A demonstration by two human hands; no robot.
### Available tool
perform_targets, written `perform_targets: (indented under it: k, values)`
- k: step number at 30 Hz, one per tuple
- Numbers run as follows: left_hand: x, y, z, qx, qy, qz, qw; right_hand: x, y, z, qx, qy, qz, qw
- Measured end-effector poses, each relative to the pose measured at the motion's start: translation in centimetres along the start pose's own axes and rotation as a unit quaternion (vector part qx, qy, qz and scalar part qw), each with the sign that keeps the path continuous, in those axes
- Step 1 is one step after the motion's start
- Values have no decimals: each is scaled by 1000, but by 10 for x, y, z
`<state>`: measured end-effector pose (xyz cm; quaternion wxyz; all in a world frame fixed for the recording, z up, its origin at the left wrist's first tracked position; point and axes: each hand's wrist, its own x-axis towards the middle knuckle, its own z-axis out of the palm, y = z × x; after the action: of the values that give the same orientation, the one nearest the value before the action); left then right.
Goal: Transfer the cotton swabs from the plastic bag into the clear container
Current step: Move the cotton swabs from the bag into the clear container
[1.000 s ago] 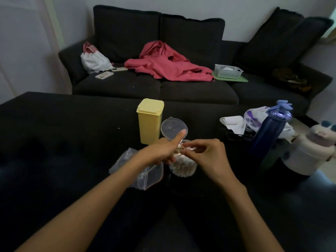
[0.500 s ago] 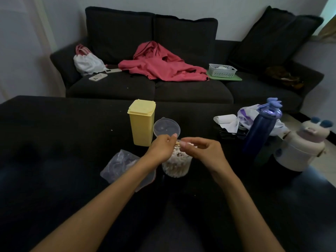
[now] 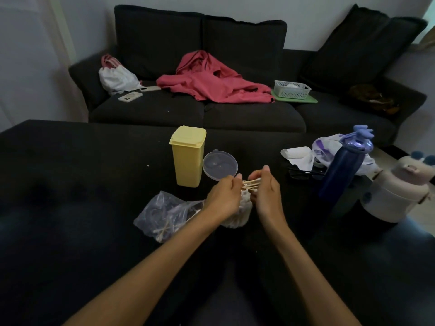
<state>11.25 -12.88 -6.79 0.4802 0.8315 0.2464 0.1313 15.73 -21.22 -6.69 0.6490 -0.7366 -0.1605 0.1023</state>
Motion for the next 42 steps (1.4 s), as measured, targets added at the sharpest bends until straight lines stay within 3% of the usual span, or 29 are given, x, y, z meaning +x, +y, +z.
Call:
perform_targets:
  k: [4,9,12,18,21,25,29,36,40,42]
  values:
    - [6,-2,-6,-71,23,-11,997,-5,-8,-4,92,-92,19,991]
    - [6,17,-20,-119,-61,-39,990,-4,-10,-16,142,-131,-45,980]
    - [7,20,-21,-85,-76,-24,993,-1,-9,-19,149,-118,-37,981]
    - [11,18,-15,30,-19,47,998,5,-5,-18,100,-56,-33,993]
    - [18,10,-24,40,-34,34,998,10,-1,-23,86,-40,-23,995]
    - [25,-7,-42,106,35,-14,994,18,-2,-38,104,-16,38,994]
    - [20,-26,-37,233,-29,-25,972,19,-8,-48,174,-52,150,972]
    - [2,-24,-43,244,-108,1,964,16,-10,-59,152,-130,196,960]
    - [-22,-17,-52,220,-41,78,971,12,-10,-68,95,-159,200,962]
    - [-33,-12,-51,234,-54,132,962,10,-9,-70,76,-159,203,963]
